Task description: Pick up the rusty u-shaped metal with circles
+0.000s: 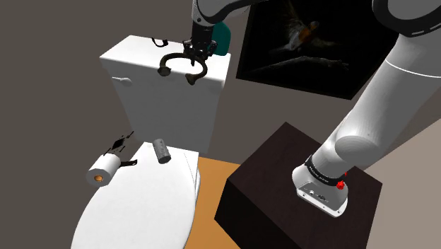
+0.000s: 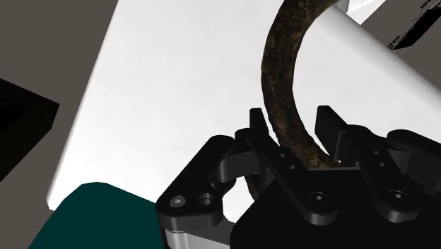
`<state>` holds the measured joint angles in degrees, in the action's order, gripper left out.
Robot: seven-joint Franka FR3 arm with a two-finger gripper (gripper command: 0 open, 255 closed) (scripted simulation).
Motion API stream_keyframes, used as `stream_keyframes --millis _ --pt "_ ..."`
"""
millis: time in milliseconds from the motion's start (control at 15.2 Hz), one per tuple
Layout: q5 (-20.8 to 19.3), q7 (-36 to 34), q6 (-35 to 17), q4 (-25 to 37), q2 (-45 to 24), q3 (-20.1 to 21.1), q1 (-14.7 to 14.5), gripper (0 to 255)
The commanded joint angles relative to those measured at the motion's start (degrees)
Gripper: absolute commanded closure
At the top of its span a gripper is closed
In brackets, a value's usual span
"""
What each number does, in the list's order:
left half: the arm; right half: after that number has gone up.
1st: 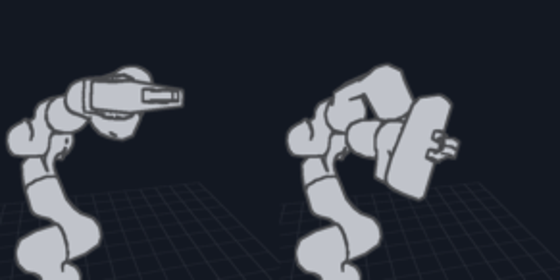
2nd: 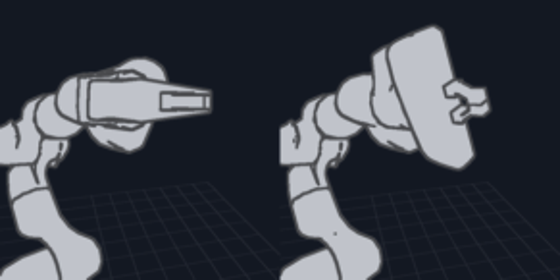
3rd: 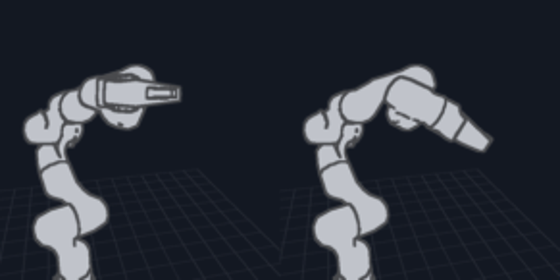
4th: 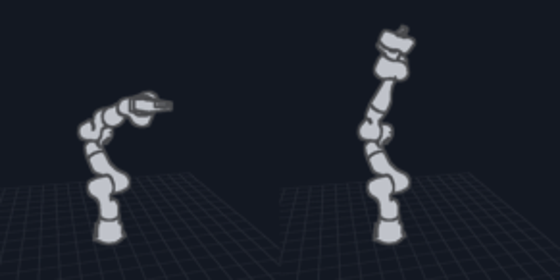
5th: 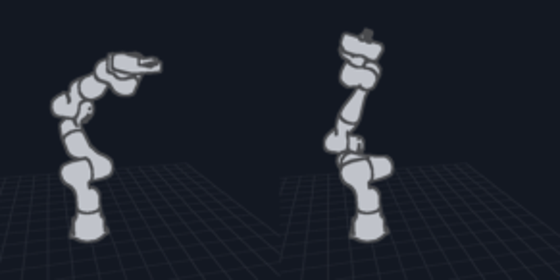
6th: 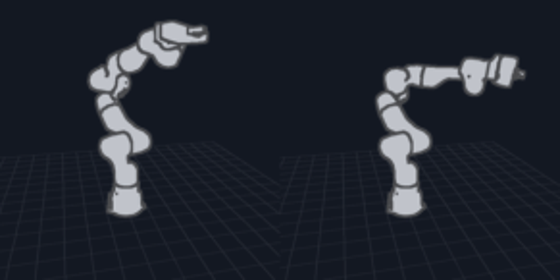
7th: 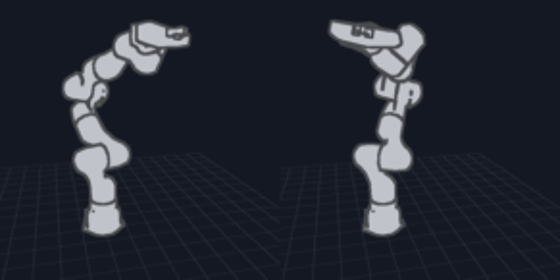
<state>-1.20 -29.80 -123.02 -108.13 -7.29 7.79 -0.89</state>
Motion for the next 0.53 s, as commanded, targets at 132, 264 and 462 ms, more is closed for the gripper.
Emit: stream_keyframes --millis 132,264,462 --pt "0.0 0.0 -0.1 -0.1 -0.1 0.0 0.0 255" --pt "0.0 0.0 0.0 0.1 -0.2 0.0 0.0 255" --pt "0.0 0.0 0.6 0.4 0.1 0.1 -0.1 255"
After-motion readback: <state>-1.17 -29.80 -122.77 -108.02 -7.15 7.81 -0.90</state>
